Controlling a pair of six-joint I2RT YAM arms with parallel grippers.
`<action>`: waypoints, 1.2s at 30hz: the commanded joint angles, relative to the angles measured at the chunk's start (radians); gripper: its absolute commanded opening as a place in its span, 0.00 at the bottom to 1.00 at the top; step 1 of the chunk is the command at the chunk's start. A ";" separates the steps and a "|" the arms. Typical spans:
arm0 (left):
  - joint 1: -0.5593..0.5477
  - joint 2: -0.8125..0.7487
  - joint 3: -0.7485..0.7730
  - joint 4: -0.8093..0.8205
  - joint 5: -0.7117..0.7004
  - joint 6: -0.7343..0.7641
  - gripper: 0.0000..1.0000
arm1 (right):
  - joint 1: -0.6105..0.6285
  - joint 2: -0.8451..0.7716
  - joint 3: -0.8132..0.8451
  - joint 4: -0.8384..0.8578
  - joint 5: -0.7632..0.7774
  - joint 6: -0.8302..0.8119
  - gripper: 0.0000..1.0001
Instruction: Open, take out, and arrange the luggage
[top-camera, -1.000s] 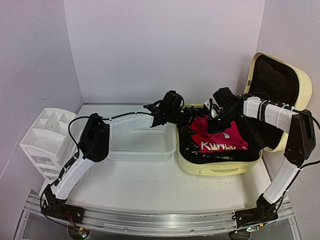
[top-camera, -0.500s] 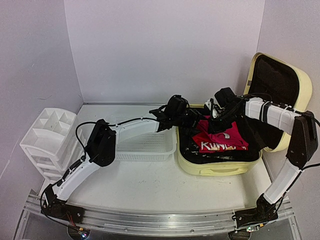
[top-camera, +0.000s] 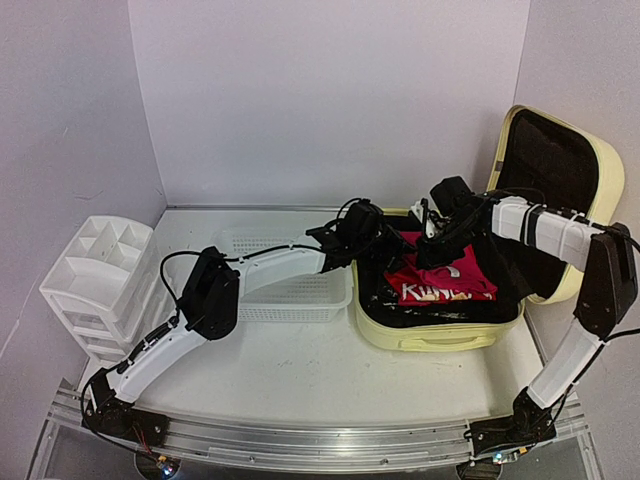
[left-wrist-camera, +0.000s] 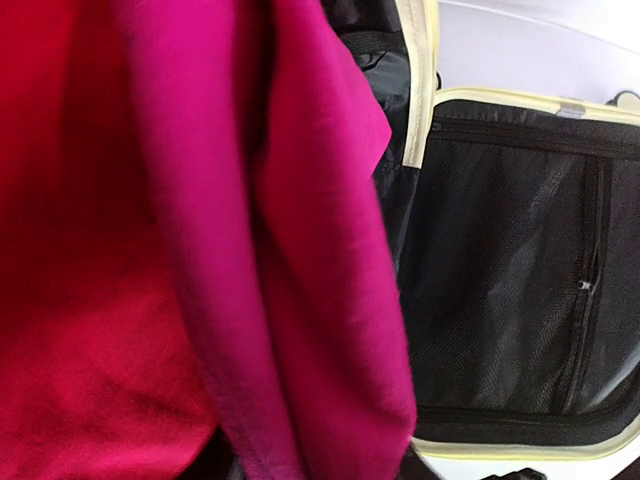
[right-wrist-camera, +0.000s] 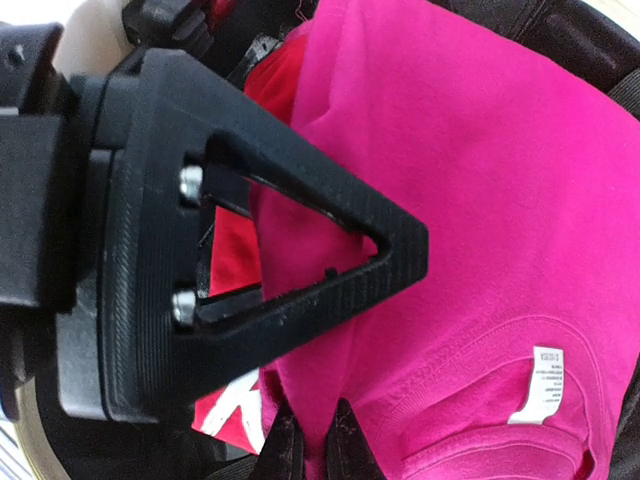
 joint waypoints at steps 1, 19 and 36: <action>0.006 0.000 0.021 -0.008 -0.031 0.088 0.29 | 0.000 -0.070 0.001 0.012 -0.042 -0.004 0.00; 0.009 -0.193 -0.102 -0.042 -0.070 0.387 0.00 | -0.007 -0.290 0.047 -0.230 0.226 0.129 0.71; 0.022 -0.382 -0.212 -0.172 -0.076 0.570 0.00 | -0.022 -0.366 0.031 -0.298 0.281 0.119 0.73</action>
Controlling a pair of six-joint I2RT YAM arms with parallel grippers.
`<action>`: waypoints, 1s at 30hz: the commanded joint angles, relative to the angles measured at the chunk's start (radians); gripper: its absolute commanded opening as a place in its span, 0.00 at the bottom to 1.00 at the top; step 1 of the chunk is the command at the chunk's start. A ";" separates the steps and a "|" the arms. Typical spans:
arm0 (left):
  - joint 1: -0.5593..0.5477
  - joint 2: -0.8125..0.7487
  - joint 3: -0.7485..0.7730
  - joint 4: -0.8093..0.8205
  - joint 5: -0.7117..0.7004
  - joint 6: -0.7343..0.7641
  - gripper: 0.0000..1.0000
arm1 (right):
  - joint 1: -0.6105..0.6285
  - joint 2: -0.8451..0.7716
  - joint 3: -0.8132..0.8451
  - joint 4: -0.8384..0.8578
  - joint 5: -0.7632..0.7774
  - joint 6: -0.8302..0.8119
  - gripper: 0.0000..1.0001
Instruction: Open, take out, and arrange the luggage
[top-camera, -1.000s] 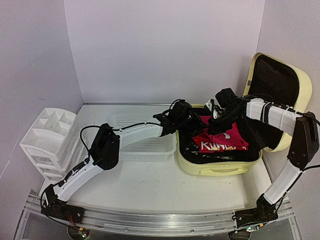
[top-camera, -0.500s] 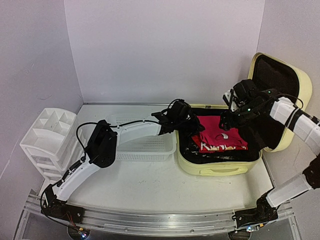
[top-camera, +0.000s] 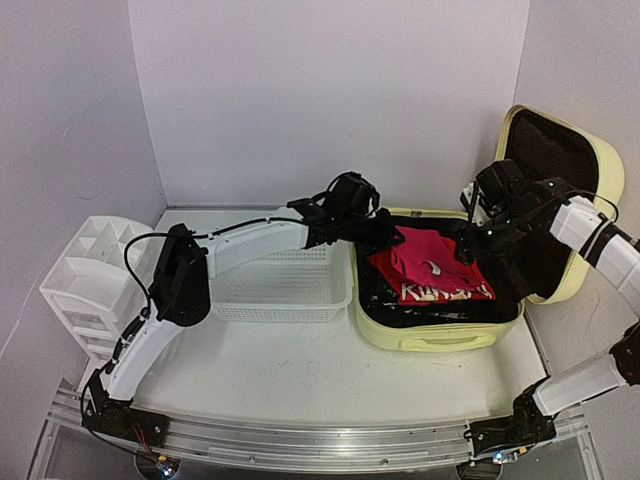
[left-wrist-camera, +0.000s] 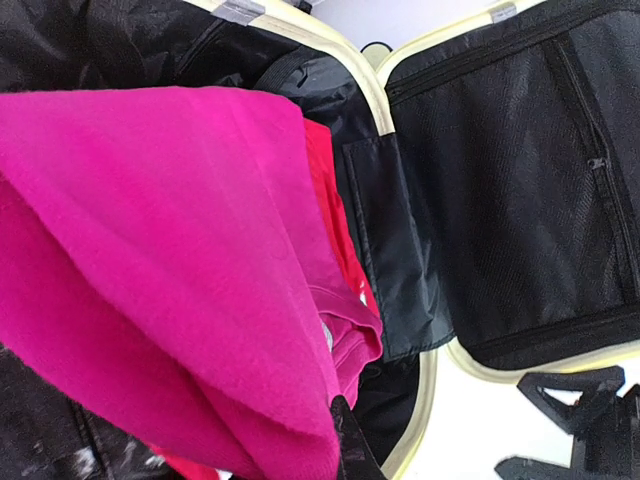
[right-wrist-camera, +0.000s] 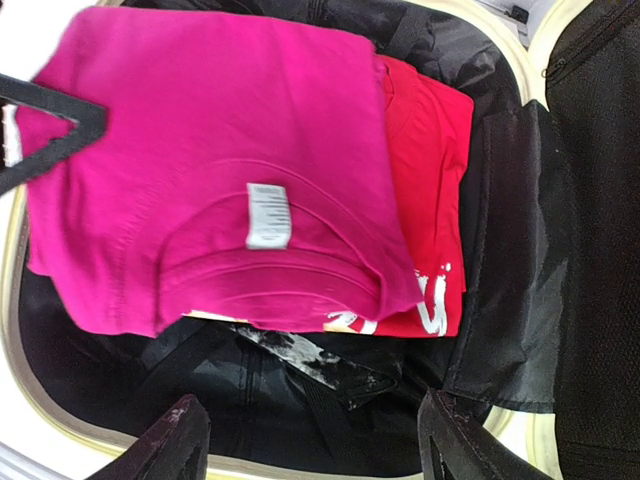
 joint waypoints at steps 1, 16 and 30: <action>0.024 -0.144 -0.045 -0.019 0.006 0.064 0.00 | -0.002 -0.042 0.027 -0.010 0.026 0.008 0.72; 0.114 -0.421 -0.386 -0.121 0.051 0.236 0.00 | -0.003 -0.066 0.048 -0.032 0.004 0.020 0.70; 0.250 -0.635 -0.708 -0.131 0.120 0.347 0.00 | -0.002 -0.067 0.063 -0.043 -0.021 0.034 0.67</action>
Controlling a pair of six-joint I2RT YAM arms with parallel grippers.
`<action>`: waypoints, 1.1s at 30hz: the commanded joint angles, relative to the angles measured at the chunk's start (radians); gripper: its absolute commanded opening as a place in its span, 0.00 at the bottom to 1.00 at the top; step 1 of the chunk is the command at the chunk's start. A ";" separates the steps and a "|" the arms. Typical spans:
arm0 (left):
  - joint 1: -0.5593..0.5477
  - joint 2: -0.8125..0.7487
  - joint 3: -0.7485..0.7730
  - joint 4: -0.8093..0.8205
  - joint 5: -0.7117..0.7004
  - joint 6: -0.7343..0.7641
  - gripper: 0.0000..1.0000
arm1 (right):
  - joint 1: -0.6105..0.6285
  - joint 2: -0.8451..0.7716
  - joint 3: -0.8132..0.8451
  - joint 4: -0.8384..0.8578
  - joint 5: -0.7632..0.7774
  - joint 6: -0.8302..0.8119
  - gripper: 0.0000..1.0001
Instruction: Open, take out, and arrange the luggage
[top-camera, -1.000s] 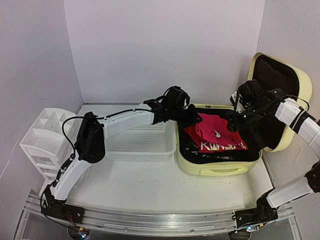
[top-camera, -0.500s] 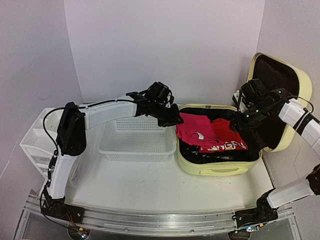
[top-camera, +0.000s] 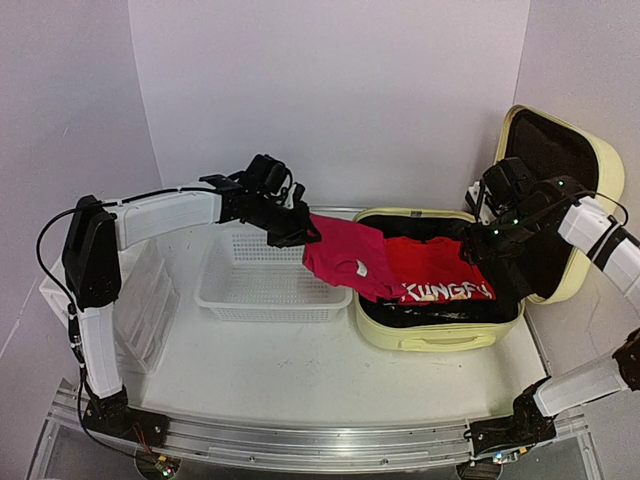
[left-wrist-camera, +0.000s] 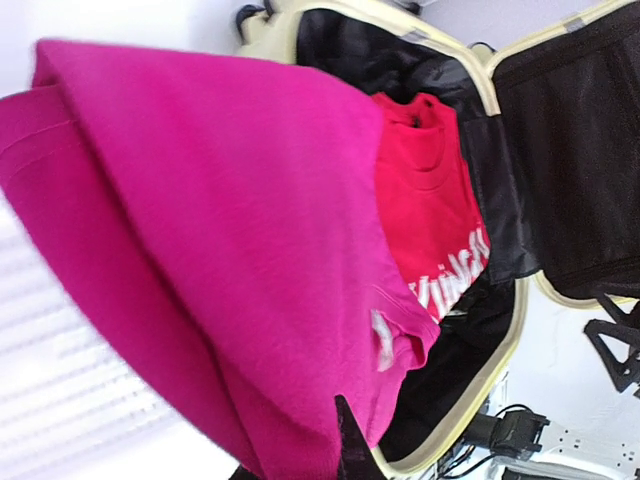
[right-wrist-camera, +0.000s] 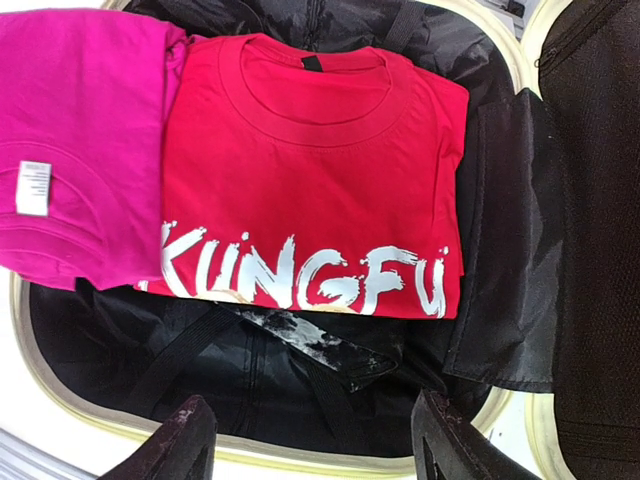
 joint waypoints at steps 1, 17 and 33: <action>0.045 -0.109 -0.065 0.011 0.033 0.061 0.00 | -0.002 -0.030 0.050 0.007 -0.014 0.016 0.67; 0.180 -0.160 -0.259 0.011 0.052 0.175 0.00 | -0.003 -0.024 0.083 -0.025 -0.068 0.026 0.67; 0.241 -0.096 -0.337 0.010 0.049 0.237 0.00 | -0.002 -0.020 0.096 -0.029 -0.084 0.013 0.72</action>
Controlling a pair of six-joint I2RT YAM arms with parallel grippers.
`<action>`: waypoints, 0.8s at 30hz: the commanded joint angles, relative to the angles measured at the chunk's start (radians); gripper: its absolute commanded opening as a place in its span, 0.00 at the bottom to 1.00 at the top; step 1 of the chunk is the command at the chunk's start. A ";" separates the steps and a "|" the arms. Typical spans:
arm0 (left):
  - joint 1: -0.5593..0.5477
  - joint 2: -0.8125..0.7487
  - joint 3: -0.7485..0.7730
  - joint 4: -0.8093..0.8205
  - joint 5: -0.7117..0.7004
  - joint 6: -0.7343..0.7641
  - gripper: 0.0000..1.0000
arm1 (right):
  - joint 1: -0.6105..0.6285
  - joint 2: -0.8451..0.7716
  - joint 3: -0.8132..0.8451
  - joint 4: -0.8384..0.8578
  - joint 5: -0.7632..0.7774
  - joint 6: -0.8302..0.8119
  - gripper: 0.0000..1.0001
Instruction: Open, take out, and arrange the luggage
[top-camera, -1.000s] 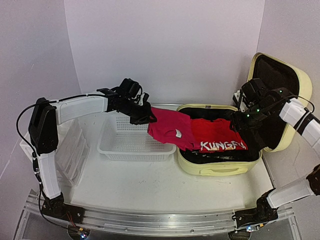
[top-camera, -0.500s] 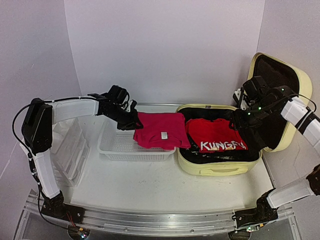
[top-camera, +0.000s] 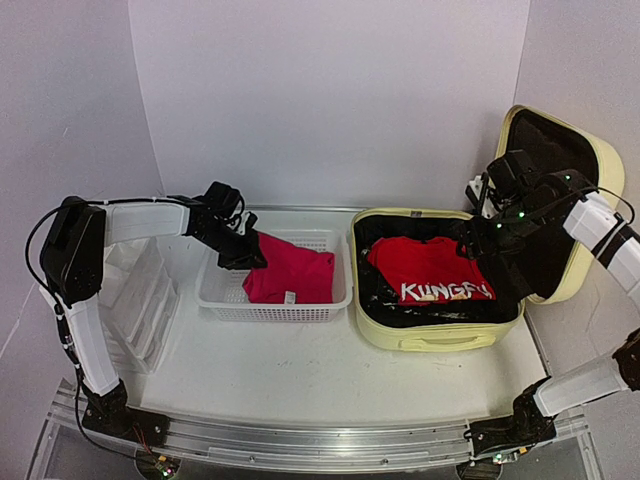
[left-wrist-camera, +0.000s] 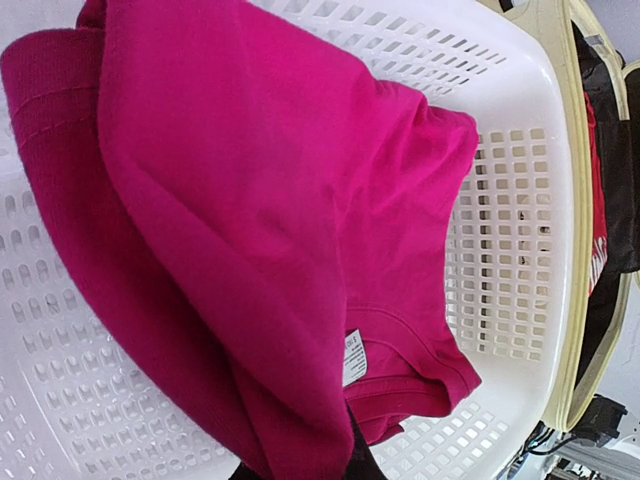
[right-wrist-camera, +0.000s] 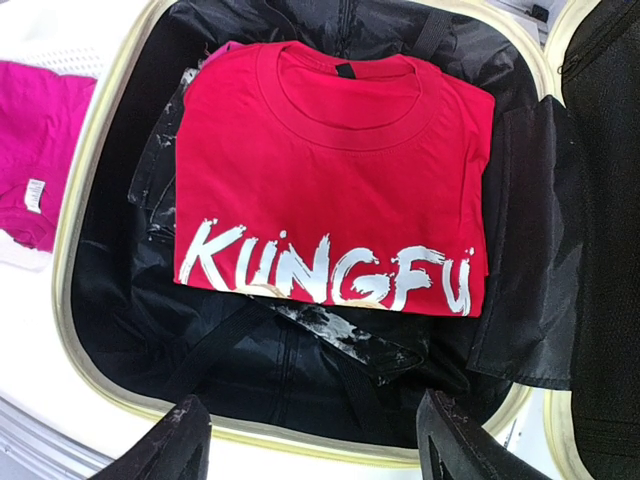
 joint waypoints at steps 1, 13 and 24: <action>0.008 -0.001 0.001 0.026 -0.001 0.030 0.00 | -0.002 -0.019 0.040 0.009 -0.010 -0.001 0.72; 0.007 -0.076 -0.104 -0.025 -0.208 0.038 0.00 | -0.002 -0.001 0.048 0.008 -0.030 0.002 0.73; 0.007 -0.073 -0.103 -0.048 -0.289 0.058 0.01 | -0.003 0.015 0.041 0.007 -0.046 0.007 0.73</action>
